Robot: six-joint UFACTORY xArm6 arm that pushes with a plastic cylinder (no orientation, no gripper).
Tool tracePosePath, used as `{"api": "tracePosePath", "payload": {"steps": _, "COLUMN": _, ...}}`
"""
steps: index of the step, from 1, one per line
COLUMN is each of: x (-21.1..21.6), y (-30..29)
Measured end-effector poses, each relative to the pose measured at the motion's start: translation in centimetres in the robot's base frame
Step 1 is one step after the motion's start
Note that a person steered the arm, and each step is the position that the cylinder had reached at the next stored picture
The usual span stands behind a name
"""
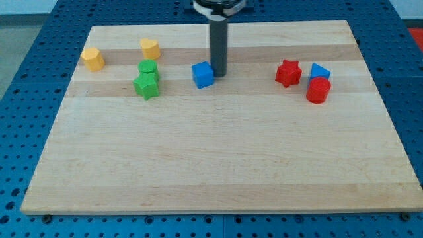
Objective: Slide red circle down
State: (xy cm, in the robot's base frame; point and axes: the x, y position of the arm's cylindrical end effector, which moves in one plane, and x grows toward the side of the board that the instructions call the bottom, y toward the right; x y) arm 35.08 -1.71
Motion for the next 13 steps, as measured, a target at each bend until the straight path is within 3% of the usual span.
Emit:
{"api": "tracePosePath", "payload": {"steps": 1, "x": 0.7, "y": -2.8}}
{"api": "tracePosePath", "payload": {"steps": 2, "x": 0.8, "y": -1.5}}
{"api": "tracePosePath", "payload": {"steps": 5, "x": -8.4, "y": 19.3}}
{"api": "tracePosePath", "payload": {"steps": 6, "x": -8.4, "y": 20.2}}
{"api": "tracePosePath", "payload": {"steps": 8, "x": 2.7, "y": 24.8}}
{"api": "tracePosePath", "payload": {"steps": 9, "x": 5.5, "y": 25.5}}
{"api": "tracePosePath", "payload": {"steps": 13, "x": 3.4, "y": 22.8}}
